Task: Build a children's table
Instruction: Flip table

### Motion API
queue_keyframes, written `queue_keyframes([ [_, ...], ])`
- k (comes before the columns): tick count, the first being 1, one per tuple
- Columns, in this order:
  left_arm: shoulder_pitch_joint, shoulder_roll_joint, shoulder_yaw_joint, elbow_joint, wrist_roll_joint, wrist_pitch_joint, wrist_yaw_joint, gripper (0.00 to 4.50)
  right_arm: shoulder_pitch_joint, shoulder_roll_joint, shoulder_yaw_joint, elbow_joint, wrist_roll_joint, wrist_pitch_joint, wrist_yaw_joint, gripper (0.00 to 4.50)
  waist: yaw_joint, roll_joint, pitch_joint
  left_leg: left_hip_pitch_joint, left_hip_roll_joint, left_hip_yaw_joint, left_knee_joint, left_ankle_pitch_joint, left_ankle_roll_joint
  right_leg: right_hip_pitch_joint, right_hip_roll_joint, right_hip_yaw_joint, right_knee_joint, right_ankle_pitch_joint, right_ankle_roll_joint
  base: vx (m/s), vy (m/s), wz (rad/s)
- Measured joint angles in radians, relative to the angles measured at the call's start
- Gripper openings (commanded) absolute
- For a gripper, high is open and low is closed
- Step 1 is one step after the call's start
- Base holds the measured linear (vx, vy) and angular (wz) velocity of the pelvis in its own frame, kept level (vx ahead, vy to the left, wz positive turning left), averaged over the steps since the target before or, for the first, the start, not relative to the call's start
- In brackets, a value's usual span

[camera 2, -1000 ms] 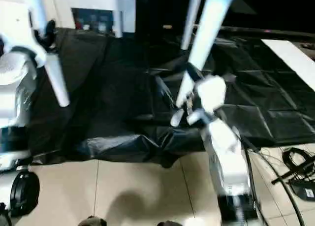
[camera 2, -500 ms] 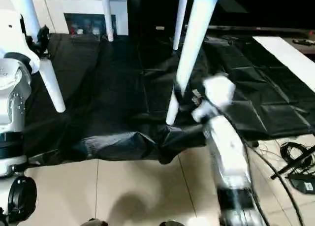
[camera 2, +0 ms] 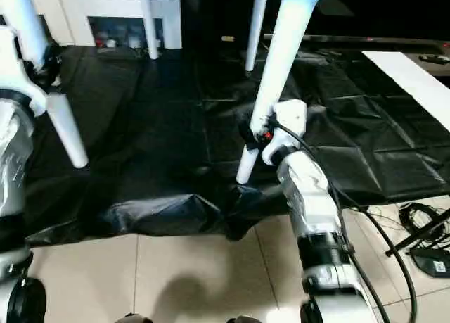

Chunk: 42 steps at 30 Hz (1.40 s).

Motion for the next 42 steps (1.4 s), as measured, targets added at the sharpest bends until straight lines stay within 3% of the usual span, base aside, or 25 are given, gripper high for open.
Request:
queue_keyframes([
  [9, 0.049, 0.015, 0.013, -0.052, -0.001, 0.021, 0.019, 1.85, -0.163, 0.024, -0.005, 0.273, 0.000, -0.060, 0.032, 2.14, -0.010, -0.004, -0.001, 0.010, 0.000, -0.002, 0.000, -0.003, -0.005, 0.000, -0.001, -0.001, 0.002, -0.003, 0.005, 0.000, 0.000, 0.00],
  [15, 0.075, 0.042, 0.035, -0.079, -0.001, 0.045, 0.023, 1.85, -0.311, 0.061, -0.015, 0.501, -0.011, -0.098, 0.033, 1.76, -0.035, -0.010, -0.001, 0.012, -0.001, -0.006, 0.003, -0.003, -0.005, -0.002, -0.001, -0.004, 0.000, -0.003, 0.004, 0.000, 0.000, 0.00],
  [16, 0.075, 0.049, 0.039, -0.080, 0.000, 0.046, 0.023, 1.85, -0.332, 0.068, -0.015, 0.532, -0.020, -0.106, 0.029, 1.52, -0.038, -0.013, -0.001, 0.012, 0.000, -0.007, 0.003, -0.003, -0.005, -0.002, -0.001, -0.006, -0.001, -0.003, 0.004, 0.000, 0.000, 0.00],
  [23, 0.078, 0.065, 0.040, -0.083, 0.000, 0.061, 0.022, 1.85, -0.391, 0.077, -0.015, 0.648, -0.040, -0.149, 0.006, 1.39, -0.045, -0.015, -0.001, 0.014, -0.001, -0.008, 0.005, -0.004, -0.006, -0.003, -0.001, -0.005, -0.005, -0.003, 0.004, 0.000, 0.000, 0.00],
  [25, 0.084, 0.066, 0.041, -0.100, 0.000, 0.079, 0.026, 2.41, -0.410, 0.076, -0.018, 0.684, -0.040, -0.164, 0.009, 1.92, -0.047, -0.014, -0.001, 0.014, -0.001, -0.008, 0.005, -0.004, -0.006, -0.004, -0.001, -0.005, -0.005, -0.003, 0.004, 0.000, 0.000, 0.00],
  [28, 0.132, 0.065, 0.027, -0.115, 0.004, 0.126, 0.028, 2.58, -0.432, 0.069, -0.024, 0.720, -0.055, -0.180, 0.006, 2.14, -0.046, -0.015, 0.000, 0.013, -0.001, -0.008, 0.005, -0.004, -0.006, -0.005, -0.001, -0.005, -0.005, -0.003, 0.004, 0.000, 0.000, 0.00],
  [33, 0.176, 0.054, 0.021, -0.092, 0.004, 0.163, 0.030, 3.02, -0.448, 0.054, -0.047, 0.741, -0.057, -0.204, 0.005, 2.56, -0.025, -0.035, 0.006, -0.004, 0.001, -0.008, 0.005, -0.004, -0.006, -0.023, 0.000, -0.006, -0.004, 0.005, -0.010, 0.000, 0.000, 0.00],
  [42, 0.215, 0.052, 0.034, -0.159, 0.004, 0.167, 0.055, 3.91, -0.465, 0.048, -0.094, 0.754, -0.032, -0.299, 0.067, 3.40, -0.022, -0.035, 0.006, -0.003, 0.001, -0.006, 0.007, -0.004, -0.006, -0.023, 0.000, -0.005, -0.002, 0.009, -0.014, 0.000, 0.000, 0.00],
])
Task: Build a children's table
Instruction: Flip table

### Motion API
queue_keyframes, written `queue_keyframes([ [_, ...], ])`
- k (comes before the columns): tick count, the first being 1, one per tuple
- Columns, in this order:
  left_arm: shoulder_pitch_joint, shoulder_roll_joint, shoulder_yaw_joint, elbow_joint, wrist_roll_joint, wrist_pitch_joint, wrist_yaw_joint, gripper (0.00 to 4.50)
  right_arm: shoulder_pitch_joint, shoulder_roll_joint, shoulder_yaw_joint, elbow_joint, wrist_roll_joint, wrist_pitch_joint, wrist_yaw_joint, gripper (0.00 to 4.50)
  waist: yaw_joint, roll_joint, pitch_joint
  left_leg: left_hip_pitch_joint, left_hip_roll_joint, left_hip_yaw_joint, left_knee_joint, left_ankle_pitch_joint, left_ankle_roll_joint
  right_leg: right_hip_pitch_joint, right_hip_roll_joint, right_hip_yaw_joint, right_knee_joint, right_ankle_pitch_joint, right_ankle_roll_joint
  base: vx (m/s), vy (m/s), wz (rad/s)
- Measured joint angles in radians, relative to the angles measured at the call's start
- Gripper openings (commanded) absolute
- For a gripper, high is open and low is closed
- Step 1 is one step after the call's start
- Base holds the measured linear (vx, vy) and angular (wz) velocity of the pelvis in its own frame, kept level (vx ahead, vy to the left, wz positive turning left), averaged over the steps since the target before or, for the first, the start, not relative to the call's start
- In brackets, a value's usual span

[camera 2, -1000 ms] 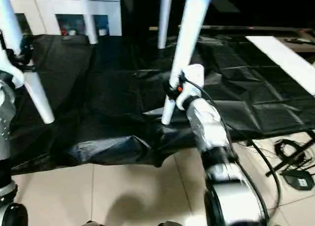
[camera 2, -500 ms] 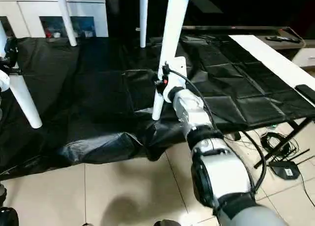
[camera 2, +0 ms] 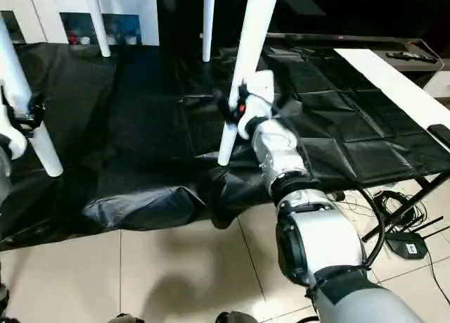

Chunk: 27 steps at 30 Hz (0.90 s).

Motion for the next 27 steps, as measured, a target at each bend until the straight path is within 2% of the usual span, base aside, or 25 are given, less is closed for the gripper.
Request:
queue_keyframes([
  [4, 0.056, -0.035, 0.011, -0.057, -0.001, -0.001, 0.015, 4.26, 0.014, 0.000, -0.015, -0.015, 0.013, -0.055, 0.050, 3.73, 0.001, 0.000, 0.000, 0.000, 0.000, 0.000, 0.000, 0.000, 0.000, 0.000, 0.000, 0.000, 0.000, 0.005, -0.001, 0.000, 0.000, 0.00],
  [8, 0.124, -0.079, 0.005, -0.091, -0.002, -0.018, 0.030, 4.50, 0.054, -0.002, -0.020, -0.057, 0.014, -0.113, 0.053, 4.06, 0.010, -0.001, 0.000, 0.000, 0.001, 0.000, -0.001, 0.000, 0.000, 0.000, 0.000, 0.000, 0.000, 0.005, 0.000, 0.000, 0.000, 0.00],
  [11, 0.192, -0.127, -0.007, -0.114, -0.009, -0.094, 0.032, 4.50, 0.118, -0.001, -0.028, -0.135, 0.030, -0.147, 0.091, 4.06, 0.025, 0.001, 0.000, 0.000, 0.001, 0.001, -0.002, 0.000, -0.001, 0.001, 0.001, 0.000, -0.001, 0.005, 0.000, 0.000, 0.000, 0.00],
  [15, 0.239, -0.208, 0.000, -0.116, -0.050, -0.218, 0.034, 4.50, 0.200, 0.007, -0.033, -0.249, 0.055, -0.168, 0.140, 4.06, 0.035, 0.002, 0.001, 0.000, 0.001, 0.001, -0.003, 0.000, -0.001, 0.003, 0.001, 0.001, -0.002, 0.005, 0.000, 0.000, 0.000, 0.00],
  [17, 0.269, -0.250, -0.001, -0.123, -0.083, -0.289, 0.026, 4.50, 0.289, 0.014, -0.017, -0.373, 0.057, -0.180, 0.144, 4.06, 0.041, 0.004, 0.000, 0.000, 0.001, 0.001, -0.004, 0.000, -0.001, 0.004, 0.001, 0.001, -0.003, 0.004, 0.002, 0.000, 0.000, 0.00],
  [21, 0.348, -0.274, -0.034, -0.160, -0.150, -0.364, -0.052, 4.50, 0.458, 0.024, -0.006, -0.583, 0.057, -0.172, 0.095, 4.06, 0.047, 0.012, 0.004, 0.000, 0.001, 0.001, -0.005, -0.001, -0.001, 0.005, 0.001, 0.002, -0.005, 0.003, 0.003, 0.000, 0.000, 0.00],
  [23, 0.402, -0.275, -0.074, -0.200, -0.151, -0.404, -0.075, 4.50, 0.573, 0.037, 0.000, -0.750, 0.055, -0.152, 0.054, 4.06, 0.047, 0.021, 0.004, 0.000, 0.001, 0.001, -0.005, -0.002, -0.002, 0.005, 0.002, 0.003, -0.006, 0.002, 0.005, 0.000, 0.000, 0.00],
  [27, 0.460, -0.289, -0.119, -0.208, -0.107, -0.431, -0.065, 4.50, 0.747, 0.070, 0.011, -1.006, 0.052, -0.067, -0.011, 4.06, 0.034, 0.036, 0.000, 0.001, 0.001, 0.000, -0.009, -0.002, -0.003, 0.006, 0.005, 0.004, -0.011, 0.001, 0.009, 0.000, 0.000, 0.00],
])
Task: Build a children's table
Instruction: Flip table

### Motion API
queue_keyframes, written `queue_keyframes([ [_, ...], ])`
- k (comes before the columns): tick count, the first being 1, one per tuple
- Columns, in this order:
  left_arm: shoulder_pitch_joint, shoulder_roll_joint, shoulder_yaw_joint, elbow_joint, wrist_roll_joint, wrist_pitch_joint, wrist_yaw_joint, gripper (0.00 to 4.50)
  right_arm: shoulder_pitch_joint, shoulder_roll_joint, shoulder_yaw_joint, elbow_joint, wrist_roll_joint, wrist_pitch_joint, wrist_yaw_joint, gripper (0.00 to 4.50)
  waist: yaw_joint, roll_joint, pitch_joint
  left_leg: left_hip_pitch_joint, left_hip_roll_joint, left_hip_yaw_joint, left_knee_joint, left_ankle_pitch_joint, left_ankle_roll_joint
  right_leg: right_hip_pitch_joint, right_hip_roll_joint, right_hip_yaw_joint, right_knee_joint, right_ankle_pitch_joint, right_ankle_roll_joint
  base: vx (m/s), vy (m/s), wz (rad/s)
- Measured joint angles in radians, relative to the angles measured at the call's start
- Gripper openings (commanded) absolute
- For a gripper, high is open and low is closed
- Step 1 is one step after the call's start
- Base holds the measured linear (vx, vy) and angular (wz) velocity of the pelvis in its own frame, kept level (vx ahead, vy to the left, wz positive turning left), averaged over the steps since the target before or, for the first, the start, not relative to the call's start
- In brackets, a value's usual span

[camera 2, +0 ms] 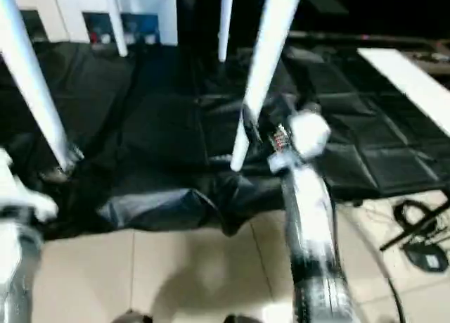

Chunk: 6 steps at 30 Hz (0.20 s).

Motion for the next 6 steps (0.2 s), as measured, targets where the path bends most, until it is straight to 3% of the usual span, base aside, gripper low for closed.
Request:
queue_keyframes([
  [3, 0.035, -0.005, -0.013, 0.019, 0.041, -0.013, 0.021, 4.50, 0.130, -0.012, 0.017, -0.143, 0.001, 0.112, -0.031, 4.06, -0.011, 0.007, -0.002, 0.000, 0.005, -0.003, -0.004, 0.000, 0.000, 0.004, 0.009, 0.000, -0.012, 0.000, 0.000, 0.000, 0.000, 0.00],
  [6, 0.061, -0.002, -0.025, 0.019, 0.063, -0.010, 0.030, 4.50, 0.231, -0.066, 0.068, -0.169, -0.003, 0.247, -0.017, 4.06, -0.023, 0.014, -0.003, 0.001, 0.011, -0.006, -0.004, 0.000, 0.000, 0.012, 0.013, -0.009, -0.029, 0.000, 0.000, 0.000, 0.000, 0.00],
])
